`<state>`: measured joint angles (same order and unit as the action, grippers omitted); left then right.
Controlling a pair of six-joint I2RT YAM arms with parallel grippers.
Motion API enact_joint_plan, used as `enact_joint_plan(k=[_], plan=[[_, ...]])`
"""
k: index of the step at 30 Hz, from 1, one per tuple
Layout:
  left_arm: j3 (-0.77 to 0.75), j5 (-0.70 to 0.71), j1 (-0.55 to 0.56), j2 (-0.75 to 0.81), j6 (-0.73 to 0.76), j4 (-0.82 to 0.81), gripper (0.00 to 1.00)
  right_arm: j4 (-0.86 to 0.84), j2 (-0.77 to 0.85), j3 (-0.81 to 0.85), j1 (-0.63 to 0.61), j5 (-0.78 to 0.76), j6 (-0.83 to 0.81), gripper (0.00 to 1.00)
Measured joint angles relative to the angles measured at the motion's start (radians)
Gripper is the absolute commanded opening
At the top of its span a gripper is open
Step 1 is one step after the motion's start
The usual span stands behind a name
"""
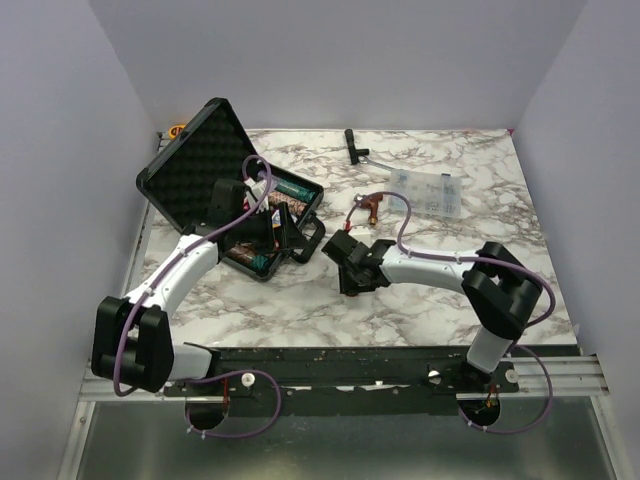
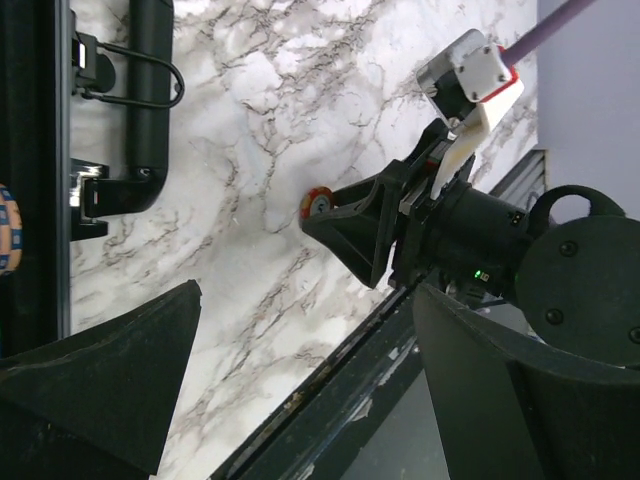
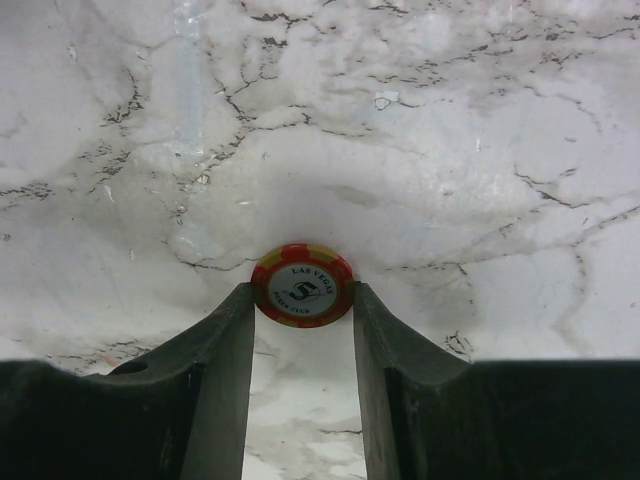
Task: Pack up texas hold em set
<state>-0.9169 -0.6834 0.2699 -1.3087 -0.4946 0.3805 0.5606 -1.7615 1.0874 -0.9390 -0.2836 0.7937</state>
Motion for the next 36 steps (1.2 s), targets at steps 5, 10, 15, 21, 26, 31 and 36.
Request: enact_joint_plan(k=[5, 10, 15, 21, 26, 31, 36], plan=[[0.047, -0.068, 0.004, -0.053, -0.070, -0.076, 0.82, -0.085, 0.058, -0.078, 0.000, -0.018, -0.027, 0.12], [0.048, -0.123, 0.025, -0.141, -0.114, -0.134, 0.77, -0.176, 0.118, -0.160, 0.000, -0.025, -0.062, 0.09], [0.048, -0.154, 0.058, -0.207, -0.163, -0.201, 0.73, -0.281, 0.185, -0.244, 0.000, -0.031, -0.104, 0.06], [0.013, -0.161, 0.121, -0.290, -0.193, -0.224, 0.53, -0.377, 0.235, -0.300, 0.000, -0.035, -0.138, 0.05], [-0.068, -0.161, 0.166, -0.362, -0.179, -0.212, 0.50, -0.443, 0.274, -0.337, 0.000, -0.034, -0.170, 0.04], [-0.148, -0.162, 0.196, -0.428, -0.145, -0.187, 0.43, -0.486, 0.306, -0.348, 0.000, -0.033, -0.193, 0.03], [-0.176, -0.165, 0.203, -0.464, -0.124, -0.157, 0.42, -0.519, 0.318, -0.348, 0.000, -0.033, -0.201, 0.02]])
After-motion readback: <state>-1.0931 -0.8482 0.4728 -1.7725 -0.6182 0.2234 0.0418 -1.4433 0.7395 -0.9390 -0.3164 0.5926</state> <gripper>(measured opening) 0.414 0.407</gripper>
